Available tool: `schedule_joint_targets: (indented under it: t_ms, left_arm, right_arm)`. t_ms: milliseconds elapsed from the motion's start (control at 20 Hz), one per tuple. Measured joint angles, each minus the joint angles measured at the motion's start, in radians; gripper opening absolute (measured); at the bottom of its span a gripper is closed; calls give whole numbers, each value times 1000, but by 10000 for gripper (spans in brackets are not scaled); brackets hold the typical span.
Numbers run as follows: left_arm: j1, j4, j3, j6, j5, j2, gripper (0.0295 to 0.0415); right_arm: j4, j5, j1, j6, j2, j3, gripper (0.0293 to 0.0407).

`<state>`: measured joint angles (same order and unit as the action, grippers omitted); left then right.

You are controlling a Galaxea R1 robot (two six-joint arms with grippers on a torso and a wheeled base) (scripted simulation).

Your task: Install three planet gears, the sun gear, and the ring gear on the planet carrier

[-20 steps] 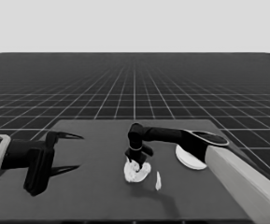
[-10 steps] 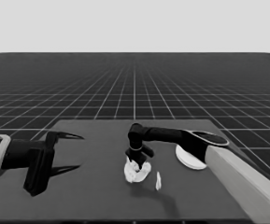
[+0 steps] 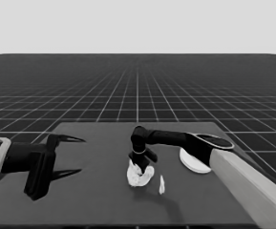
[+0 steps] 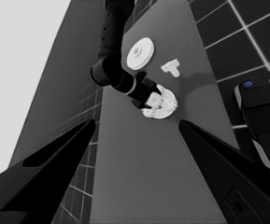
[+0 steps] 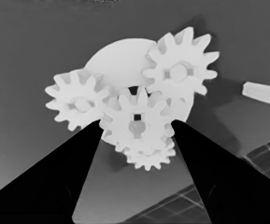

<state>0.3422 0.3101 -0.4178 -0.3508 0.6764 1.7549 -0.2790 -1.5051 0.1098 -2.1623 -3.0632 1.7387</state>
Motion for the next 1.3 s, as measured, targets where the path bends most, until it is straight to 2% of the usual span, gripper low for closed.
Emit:
schedule_joint_targets:
  t_ms: [1000, 1100, 1150, 1300]
  left_arm:
    - [0, 0, 0, 0, 0, 0, 385]
    - [0, 0, 0, 0, 0, 0, 385]
    - [0, 0, 0, 0, 0, 0, 385]
    - [0, 0, 0, 0, 0, 0, 385]
  right_arm:
    - [0, 0, 0, -209, 0, 0, 309]
    - [0, 0, 0, -219, 0, 0, 369]
    - [0, 0, 0, -221, 0, 0, 380]
    - [0, 0, 0, -224, 0, 0, 384]
